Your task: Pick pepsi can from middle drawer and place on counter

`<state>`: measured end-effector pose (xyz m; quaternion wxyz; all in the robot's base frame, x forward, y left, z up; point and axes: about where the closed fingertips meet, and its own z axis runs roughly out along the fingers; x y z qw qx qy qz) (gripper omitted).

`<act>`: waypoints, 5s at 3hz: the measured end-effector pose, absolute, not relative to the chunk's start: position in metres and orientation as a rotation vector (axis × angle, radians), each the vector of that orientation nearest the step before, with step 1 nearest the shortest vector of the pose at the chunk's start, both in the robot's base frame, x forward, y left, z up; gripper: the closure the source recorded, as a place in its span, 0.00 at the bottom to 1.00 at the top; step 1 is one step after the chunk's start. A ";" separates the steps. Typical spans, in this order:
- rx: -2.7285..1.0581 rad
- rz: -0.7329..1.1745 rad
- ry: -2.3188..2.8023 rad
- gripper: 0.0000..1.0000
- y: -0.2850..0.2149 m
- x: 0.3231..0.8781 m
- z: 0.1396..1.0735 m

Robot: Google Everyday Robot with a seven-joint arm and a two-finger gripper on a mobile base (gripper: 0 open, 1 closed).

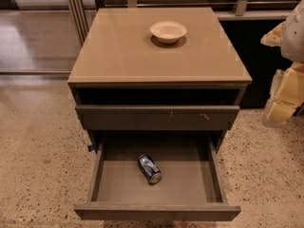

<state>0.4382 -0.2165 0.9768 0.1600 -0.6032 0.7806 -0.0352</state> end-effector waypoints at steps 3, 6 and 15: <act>-1.501 -0.077 2.289 0.00 -0.229 0.437 0.931; -1.241 -0.084 2.314 0.00 -0.229 0.476 0.886; -0.513 0.510 2.266 0.00 -0.096 0.531 0.495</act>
Offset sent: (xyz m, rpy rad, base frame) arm 0.0069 -0.0101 -0.0301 0.0676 -0.0580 -0.1041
